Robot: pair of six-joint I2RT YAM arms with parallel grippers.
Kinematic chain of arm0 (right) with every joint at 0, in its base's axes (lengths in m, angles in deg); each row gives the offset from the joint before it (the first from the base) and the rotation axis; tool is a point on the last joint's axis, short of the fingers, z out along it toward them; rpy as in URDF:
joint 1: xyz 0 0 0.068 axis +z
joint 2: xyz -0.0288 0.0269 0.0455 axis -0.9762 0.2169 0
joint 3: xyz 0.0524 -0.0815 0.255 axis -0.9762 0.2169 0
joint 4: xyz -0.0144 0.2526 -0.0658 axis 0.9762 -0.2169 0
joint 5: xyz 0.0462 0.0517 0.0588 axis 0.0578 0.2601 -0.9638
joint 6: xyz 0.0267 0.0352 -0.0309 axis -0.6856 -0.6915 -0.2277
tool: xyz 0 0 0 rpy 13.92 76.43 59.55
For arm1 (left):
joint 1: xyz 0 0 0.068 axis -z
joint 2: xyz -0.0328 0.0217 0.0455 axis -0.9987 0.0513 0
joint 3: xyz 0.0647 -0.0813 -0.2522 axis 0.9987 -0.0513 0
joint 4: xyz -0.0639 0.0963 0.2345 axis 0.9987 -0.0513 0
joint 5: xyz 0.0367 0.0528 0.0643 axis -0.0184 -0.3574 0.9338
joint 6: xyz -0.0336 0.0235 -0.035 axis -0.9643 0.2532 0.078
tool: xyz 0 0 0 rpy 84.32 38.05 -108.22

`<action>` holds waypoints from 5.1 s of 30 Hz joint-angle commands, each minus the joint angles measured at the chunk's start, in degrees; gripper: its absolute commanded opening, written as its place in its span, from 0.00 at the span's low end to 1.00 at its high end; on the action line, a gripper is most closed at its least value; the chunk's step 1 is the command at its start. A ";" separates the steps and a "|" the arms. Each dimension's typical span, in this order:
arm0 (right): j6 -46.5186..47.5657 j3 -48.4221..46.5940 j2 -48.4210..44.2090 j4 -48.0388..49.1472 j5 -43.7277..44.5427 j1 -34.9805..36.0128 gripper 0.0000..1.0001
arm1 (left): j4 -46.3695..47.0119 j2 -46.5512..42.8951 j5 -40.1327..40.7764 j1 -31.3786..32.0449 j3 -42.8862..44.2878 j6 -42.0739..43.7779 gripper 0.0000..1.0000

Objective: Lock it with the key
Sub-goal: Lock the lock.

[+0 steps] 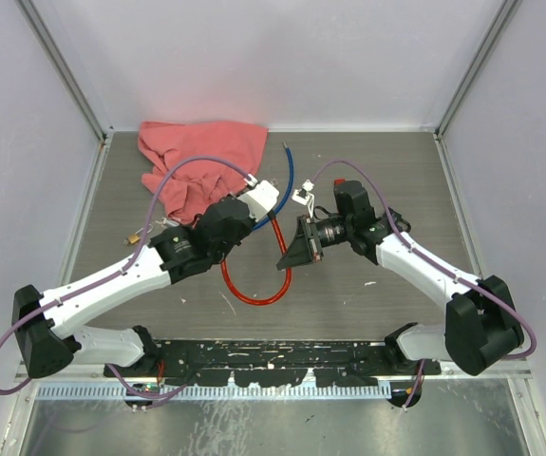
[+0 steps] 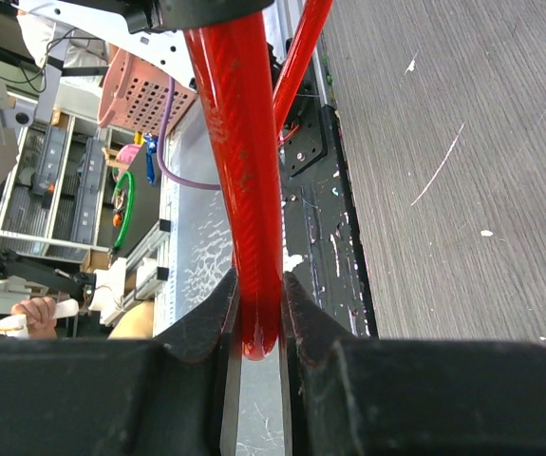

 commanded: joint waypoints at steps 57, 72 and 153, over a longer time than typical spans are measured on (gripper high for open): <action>-16.88 -3.15 -0.30 10.67 -7.91 0.62 0.01 | 2.52 -0.89 1.65 2.75 -2.19 7.36 0.00; -19.43 -4.18 -2.19 12.33 -8.84 -0.43 0.01 | -1.15 -4.42 -0.20 2.83 -4.09 11.87 0.00; 44.03 3.54 11.00 29.12 10.08 -6.92 0.01 | 26.34 17.87 7.78 9.62 -6.95 35.44 0.00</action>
